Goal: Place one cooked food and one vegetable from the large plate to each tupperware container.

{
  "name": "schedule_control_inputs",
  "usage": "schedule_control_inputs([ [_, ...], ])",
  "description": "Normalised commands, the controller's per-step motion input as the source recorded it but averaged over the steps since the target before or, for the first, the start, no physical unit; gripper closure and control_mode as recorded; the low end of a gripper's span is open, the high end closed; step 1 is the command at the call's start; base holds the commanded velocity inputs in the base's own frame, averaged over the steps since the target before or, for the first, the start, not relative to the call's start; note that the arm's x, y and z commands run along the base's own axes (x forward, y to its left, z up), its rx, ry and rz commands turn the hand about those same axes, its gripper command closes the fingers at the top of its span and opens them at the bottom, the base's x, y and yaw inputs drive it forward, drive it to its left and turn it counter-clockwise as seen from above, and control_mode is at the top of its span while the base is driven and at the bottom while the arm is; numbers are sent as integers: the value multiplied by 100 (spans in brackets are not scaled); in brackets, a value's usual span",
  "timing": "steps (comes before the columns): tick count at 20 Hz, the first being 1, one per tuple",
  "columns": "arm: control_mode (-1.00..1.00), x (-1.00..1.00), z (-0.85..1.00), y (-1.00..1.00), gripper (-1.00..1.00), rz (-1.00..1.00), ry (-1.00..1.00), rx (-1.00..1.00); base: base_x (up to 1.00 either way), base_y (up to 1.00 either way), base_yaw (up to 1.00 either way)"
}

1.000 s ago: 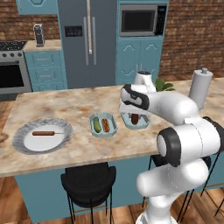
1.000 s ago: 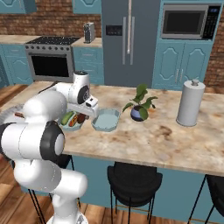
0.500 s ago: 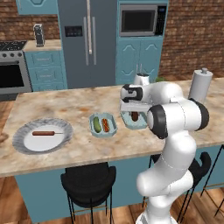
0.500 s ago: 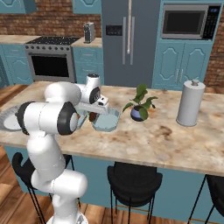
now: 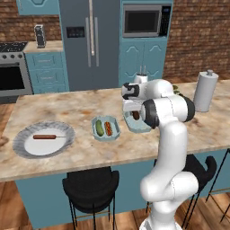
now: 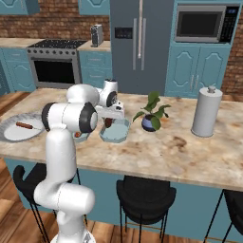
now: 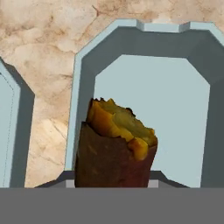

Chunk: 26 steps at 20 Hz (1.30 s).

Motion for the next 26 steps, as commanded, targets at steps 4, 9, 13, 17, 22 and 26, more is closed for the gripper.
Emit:
schedule_control_inputs([
  [4, -100, 29, -44, 0, 100, 8, 5, 0, 0, 0, 0],
  [9, -100, -4, -37, 0, 100, 5, 4, 0, 0, 0, 0],
  [13, -100, -16, -21, 0, 100, 0, 5, 0, 0, 0, 0],
  [17, -100, 3, -26, 0, 100, 0, 8, 0, 0, 0, 0],
  [22, -100, 15, -30, 3, 100, 0, 6, 0, 0, 0, 0],
  [26, -100, 3, -26, 0, 100, 0, 3, 0, 0, 0, 0],
])
